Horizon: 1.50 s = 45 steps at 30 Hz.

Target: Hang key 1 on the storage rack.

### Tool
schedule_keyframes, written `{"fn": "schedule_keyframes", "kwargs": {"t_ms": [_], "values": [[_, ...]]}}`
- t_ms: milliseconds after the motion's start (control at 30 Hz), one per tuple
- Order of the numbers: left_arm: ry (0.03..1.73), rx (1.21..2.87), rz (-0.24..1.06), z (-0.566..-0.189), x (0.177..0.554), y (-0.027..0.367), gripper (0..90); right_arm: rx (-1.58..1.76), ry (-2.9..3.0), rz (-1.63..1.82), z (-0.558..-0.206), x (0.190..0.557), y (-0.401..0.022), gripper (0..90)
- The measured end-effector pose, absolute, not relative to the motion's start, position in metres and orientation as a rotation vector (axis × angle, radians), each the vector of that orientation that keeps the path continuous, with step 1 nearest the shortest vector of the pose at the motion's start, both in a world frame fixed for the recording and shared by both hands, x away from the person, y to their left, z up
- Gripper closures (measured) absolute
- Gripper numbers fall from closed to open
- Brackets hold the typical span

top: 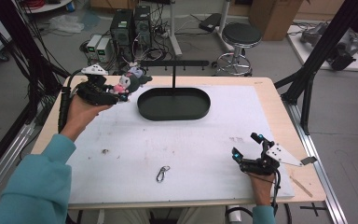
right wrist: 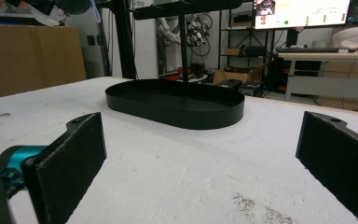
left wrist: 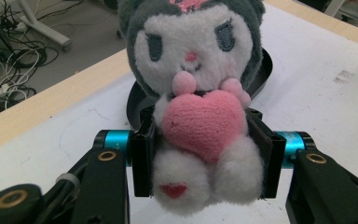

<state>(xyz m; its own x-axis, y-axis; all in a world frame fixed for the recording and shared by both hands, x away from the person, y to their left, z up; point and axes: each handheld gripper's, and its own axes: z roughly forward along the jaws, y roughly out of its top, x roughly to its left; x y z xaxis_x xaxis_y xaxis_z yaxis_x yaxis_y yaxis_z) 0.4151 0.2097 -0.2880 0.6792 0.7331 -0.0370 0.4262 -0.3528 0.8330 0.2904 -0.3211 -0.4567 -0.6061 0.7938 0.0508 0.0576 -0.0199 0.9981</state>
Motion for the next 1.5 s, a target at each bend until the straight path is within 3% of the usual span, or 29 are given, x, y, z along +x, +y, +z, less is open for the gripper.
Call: {"fn": "schedule_keyframes", "kwargs": {"t_ms": [600, 1500], "values": [[0.936, 1.986, 0.413, -0.282, 0.455, 0.201, 52.5, 0.885, 1.693, 1.68, -0.457, 0.291, -0.321, 0.7], [0.958, 1.951, 0.402, -0.283, 0.471, 0.195, 52.5, 0.885, 1.693, 1.679, -0.457, 0.291, -0.321, 0.7]]}}
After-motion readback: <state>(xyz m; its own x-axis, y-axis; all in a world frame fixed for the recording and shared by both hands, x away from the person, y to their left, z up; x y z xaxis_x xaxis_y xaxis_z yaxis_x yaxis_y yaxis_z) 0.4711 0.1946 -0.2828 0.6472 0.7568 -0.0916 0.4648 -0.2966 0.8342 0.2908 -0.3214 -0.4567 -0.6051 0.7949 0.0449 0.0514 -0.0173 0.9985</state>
